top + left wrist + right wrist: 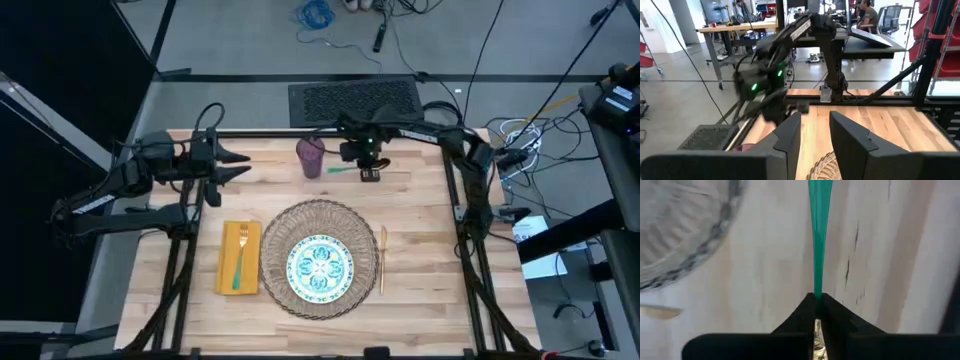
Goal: Set table place
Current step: Move the green spoon to the right of the gold table knife
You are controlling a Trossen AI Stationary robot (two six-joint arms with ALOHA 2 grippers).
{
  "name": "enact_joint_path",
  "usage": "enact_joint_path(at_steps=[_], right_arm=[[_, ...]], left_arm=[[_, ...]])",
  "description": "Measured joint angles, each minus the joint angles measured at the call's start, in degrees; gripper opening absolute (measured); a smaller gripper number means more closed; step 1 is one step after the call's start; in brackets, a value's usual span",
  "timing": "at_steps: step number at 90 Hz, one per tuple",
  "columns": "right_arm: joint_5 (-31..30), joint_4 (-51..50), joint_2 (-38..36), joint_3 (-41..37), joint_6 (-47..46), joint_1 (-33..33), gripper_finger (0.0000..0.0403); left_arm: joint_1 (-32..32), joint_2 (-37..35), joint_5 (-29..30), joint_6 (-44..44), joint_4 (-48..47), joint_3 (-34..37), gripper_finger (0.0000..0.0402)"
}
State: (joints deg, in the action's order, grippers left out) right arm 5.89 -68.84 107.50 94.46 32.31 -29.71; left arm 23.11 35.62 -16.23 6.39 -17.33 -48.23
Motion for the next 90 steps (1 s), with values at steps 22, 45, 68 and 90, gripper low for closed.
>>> enact_joint_path(at_steps=[22, 45, 68, 90], right_arm=[[0.84, -8.22, -12.19, -0.01, -7.31, 9.17, 0.0000], [4.98, -0.99, -23.05, -6.54, -10.85, 25.49, 0.0000], [3.24, 4.58, -27.47, -21.77, -8.13, 42.18, 0.0000], [-1.76, 11.51, -27.27, -31.92, -5.14, 56.81, 0.0000]], left_arm=[[0.00, -0.01, 0.00, 0.40, 0.53, 0.00, 0.0088], [0.00, 0.97, 0.94, -2.73, 0.75, -0.02, 0.0088], [0.00, 2.98, 3.35, -9.08, 0.82, -0.04, 0.0088], [0.00, 6.12, 6.84, -10.62, 1.63, -0.04, 0.0088]])
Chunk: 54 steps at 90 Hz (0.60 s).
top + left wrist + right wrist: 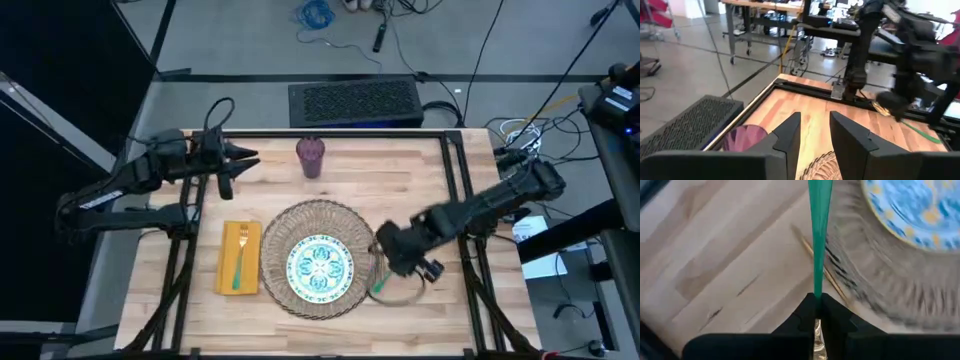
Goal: Set table place
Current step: Move the green spoon to the right of the gold table knife
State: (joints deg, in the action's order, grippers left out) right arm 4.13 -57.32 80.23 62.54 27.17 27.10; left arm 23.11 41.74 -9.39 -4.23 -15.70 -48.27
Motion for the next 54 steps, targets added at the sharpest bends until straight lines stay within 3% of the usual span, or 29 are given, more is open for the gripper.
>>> enact_joint_path(at_steps=[11, 26, 38, 54], right_arm=[[-4.32, -1.19, 0.15, -0.48, 6.90, 4.73, 0.0000], [-4.43, -3.69, 0.18, -0.54, 15.68, 7.36, 0.0000], [-4.03, -6.11, 0.76, -1.19, 23.17, 6.98, 0.0000], [-1.93, -5.08, 0.78, -7.55, 31.22, 4.22, 0.0000]], left_arm=[[0.00, 2.09, 0.00, 0.00, 0.60, 0.00, 0.0088], [0.00, 5.74, 0.00, -0.26, 3.40, 0.00, 0.0088], [0.00, 8.47, -0.03, -1.49, 7.85, 0.00, 0.0088], [-1.05, 9.63, -0.51, -0.75, 12.90, 0.00, 0.0088]])
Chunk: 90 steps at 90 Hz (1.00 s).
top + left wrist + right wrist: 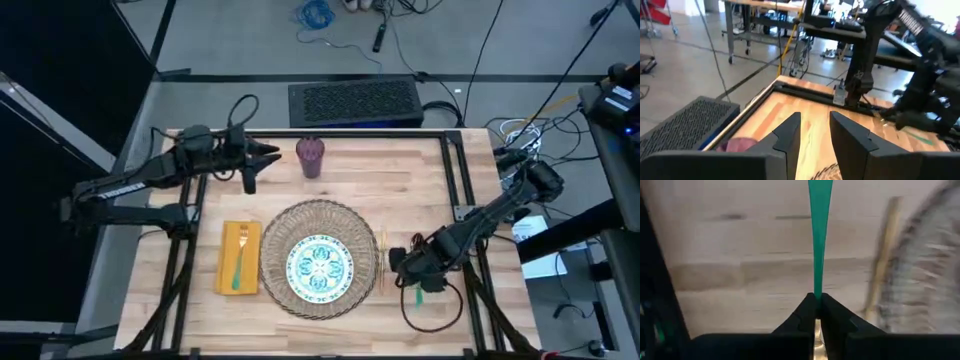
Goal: Set table place
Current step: Move the green spoon to the right of the gold table knife
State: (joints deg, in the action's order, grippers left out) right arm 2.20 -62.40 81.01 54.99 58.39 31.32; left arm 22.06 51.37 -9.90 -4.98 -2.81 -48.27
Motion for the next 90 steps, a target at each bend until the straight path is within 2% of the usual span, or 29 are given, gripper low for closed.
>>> enact_joint_path(at_steps=[16, 52, 68, 90], right_arm=[[2.44, 6.03, 0.03, -5.86, 4.94, -3.47, 0.0000], [5.77, 18.68, 0.04, -6.21, 6.99, -14.60, 0.0000], [8.36, 19.05, 1.92, -6.21, 7.30, -17.52, 0.0000], [9.99, 15.85, 4.57, -6.26, 8.43, -17.39, 0.0000]], left_arm=[[-1.62, -1.26, -0.12, 0.82, 0.90, 0.00, 0.0088], [-3.28, -2.42, 0.33, 0.84, 0.59, 0.00, 0.0088], [-3.47, -2.42, 0.38, 0.95, 0.50, 0.00, 0.0088], [-3.47, -2.42, 0.28, 0.95, 0.05, 0.00, 0.0088]])
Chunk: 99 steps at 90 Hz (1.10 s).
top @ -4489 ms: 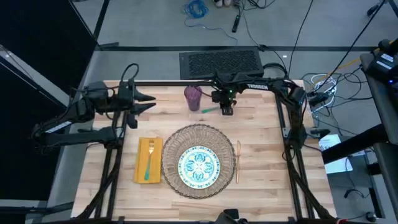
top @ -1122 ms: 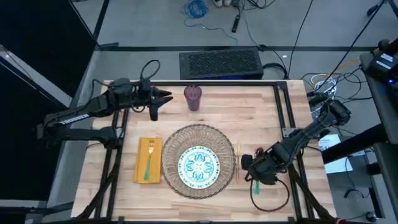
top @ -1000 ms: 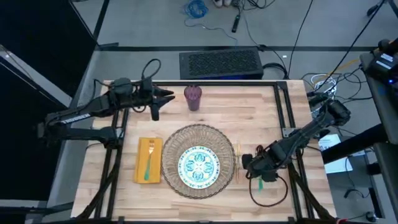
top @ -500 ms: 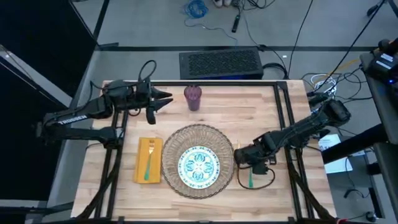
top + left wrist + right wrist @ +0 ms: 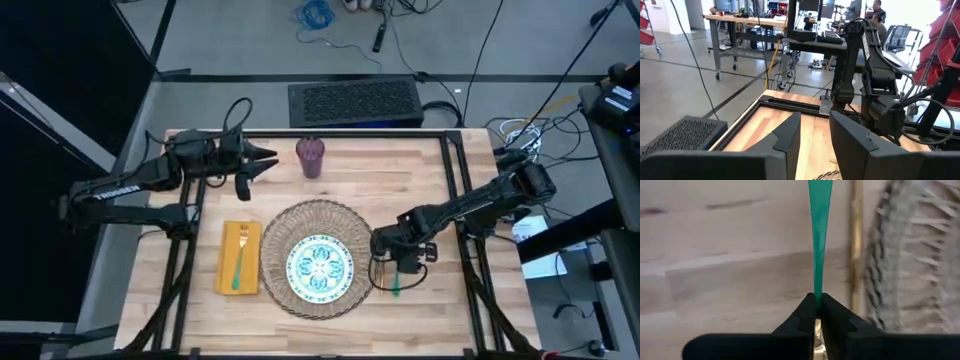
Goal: Set table place
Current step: Move the green spoon to the right of the gold table knife
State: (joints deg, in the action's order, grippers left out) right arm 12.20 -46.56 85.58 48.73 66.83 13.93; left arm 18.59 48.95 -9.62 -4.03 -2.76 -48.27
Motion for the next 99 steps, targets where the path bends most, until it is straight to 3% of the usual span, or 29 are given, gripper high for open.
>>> enact_joint_path(at_steps=[18, 40, 99], right_arm=[[-0.96, -1.28, -0.10, -0.28, 0.16, 1.19, 0.0000], [-4.22, 2.07, -2.84, -6.98, 0.35, 3.80, 0.0000], [-4.43, 6.55, -3.96, -7.02, -2.91, 4.50, 0.0000]], left_arm=[[0.00, 0.00, -0.42, 0.10, -0.34, 0.00, 0.0088], [-0.76, 0.00, -0.42, 0.00, -0.24, 0.00, 0.0088], [-0.74, 0.00, 0.14, -0.07, 0.78, 0.02, 0.0088]])
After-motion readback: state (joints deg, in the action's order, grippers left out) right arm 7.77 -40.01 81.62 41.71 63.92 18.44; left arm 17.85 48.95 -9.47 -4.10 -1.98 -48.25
